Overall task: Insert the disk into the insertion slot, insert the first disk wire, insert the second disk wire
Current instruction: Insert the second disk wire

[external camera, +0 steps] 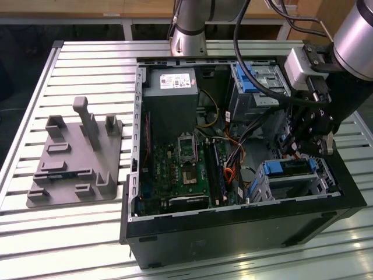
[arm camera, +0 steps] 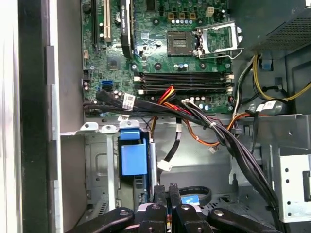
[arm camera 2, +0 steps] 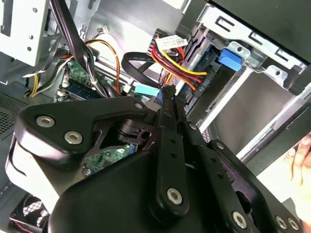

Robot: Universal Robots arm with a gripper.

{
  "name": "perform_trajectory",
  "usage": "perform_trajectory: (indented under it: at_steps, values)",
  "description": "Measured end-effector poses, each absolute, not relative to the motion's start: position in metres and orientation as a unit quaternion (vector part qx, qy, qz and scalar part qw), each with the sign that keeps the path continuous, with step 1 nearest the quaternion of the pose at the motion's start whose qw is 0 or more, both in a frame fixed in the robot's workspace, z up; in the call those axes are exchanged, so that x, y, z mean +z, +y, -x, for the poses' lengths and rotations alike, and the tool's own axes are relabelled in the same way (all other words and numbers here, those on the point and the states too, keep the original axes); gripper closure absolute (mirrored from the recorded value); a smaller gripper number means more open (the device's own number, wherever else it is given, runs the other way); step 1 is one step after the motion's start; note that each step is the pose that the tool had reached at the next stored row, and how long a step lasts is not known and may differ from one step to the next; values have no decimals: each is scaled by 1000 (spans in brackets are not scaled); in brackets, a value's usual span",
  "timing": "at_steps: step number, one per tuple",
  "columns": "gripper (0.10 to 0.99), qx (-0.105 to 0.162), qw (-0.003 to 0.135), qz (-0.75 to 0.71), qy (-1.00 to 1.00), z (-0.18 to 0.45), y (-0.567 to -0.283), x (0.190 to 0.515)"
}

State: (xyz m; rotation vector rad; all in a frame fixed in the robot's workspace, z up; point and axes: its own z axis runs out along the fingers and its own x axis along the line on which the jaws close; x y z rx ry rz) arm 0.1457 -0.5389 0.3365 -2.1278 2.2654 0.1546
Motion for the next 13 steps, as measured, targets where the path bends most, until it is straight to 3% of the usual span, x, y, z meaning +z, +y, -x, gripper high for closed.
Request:
perform_trajectory:
  at_steps: [13]
  values:
    - [941, 62, 26, 683, 727, -146, -556, 341]
